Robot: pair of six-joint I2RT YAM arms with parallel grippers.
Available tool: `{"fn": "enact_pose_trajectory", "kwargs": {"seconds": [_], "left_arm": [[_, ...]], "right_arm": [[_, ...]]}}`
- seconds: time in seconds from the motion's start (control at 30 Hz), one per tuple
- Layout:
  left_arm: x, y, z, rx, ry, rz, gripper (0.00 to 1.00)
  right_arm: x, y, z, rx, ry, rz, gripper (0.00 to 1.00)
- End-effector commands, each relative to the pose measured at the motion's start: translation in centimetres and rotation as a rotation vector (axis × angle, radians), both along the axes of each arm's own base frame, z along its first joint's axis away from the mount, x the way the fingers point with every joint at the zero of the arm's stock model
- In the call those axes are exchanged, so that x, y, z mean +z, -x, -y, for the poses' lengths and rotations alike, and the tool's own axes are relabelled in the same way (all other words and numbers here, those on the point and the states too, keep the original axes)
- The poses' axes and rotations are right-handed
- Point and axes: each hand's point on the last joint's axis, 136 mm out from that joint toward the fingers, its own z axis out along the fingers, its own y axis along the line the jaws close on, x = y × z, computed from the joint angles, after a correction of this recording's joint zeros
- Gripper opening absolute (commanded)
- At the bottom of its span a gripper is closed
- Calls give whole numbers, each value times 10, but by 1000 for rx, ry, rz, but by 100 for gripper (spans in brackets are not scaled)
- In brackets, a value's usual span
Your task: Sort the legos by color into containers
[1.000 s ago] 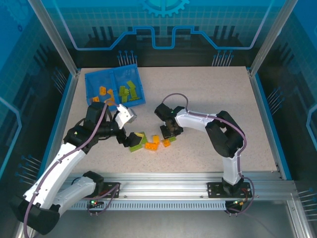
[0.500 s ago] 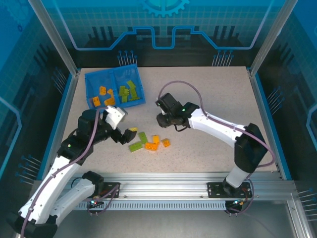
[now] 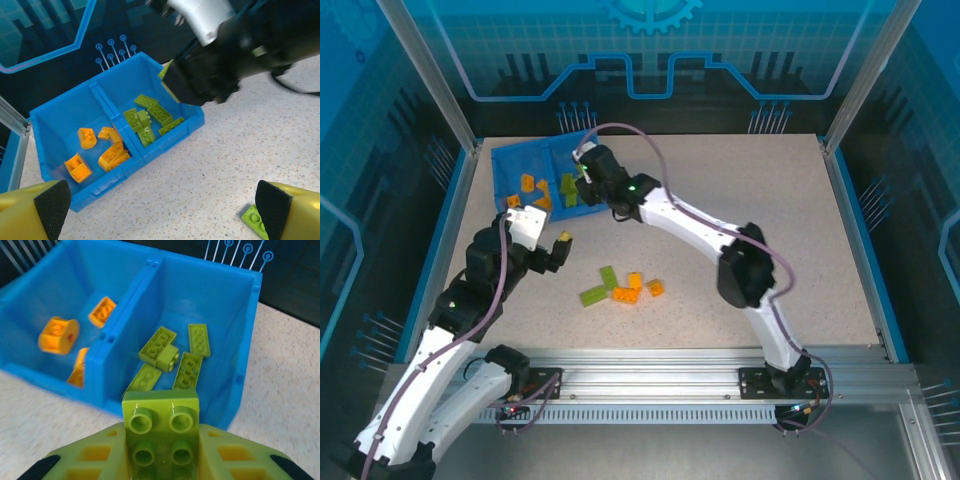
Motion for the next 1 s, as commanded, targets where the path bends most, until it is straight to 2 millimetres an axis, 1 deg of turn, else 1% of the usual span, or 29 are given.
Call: {"fn": "enact_pose_trajectory", "kwargs": {"seconds": [0.0,0.1,0.2,0.33,0.5,0.6,0.67,0.7,0.77,0.83,0.87,0.97], "left_arm": [[-3,-1,-11,62,1,4,99],[-2,0,-14,73,-3,12,99],[-4,0,-14,74,-1,10,99],[-7,0,-16,84,-6,7,99],[-10,-2,-19,95,-19,5,99],[-12,-3,-19,94,-26,0,99],[-12,-3,-20,101,-27,-1,99],[-12,-4,-20,102,-27,1,99],[-13,-5,-22,107,-24,-3,99],[-16,-6,-23,114,-23,-12,99],[-17,-7,-22,112,-23,-20,99],[-22,-9,-21,114,-26,-39,99]], "right_arm": [[-27,-24,-5,10,121,12,33],[-38,-37,-27,44,99,39,32],[-49,-50,-39,43,57,79,31],[-56,-61,-52,69,7,129,33],[-63,-76,-56,66,-54,161,35],[-68,-76,-58,78,-89,131,37],[-73,-73,-60,97,-92,109,42],[-74,-71,-60,98,-89,99,48],[-69,-69,-58,97,-87,89,55],[-55,-68,-55,98,-98,90,58],[-44,-67,-54,100,-107,93,59],[-10,-63,-48,110,-138,101,56]]}}
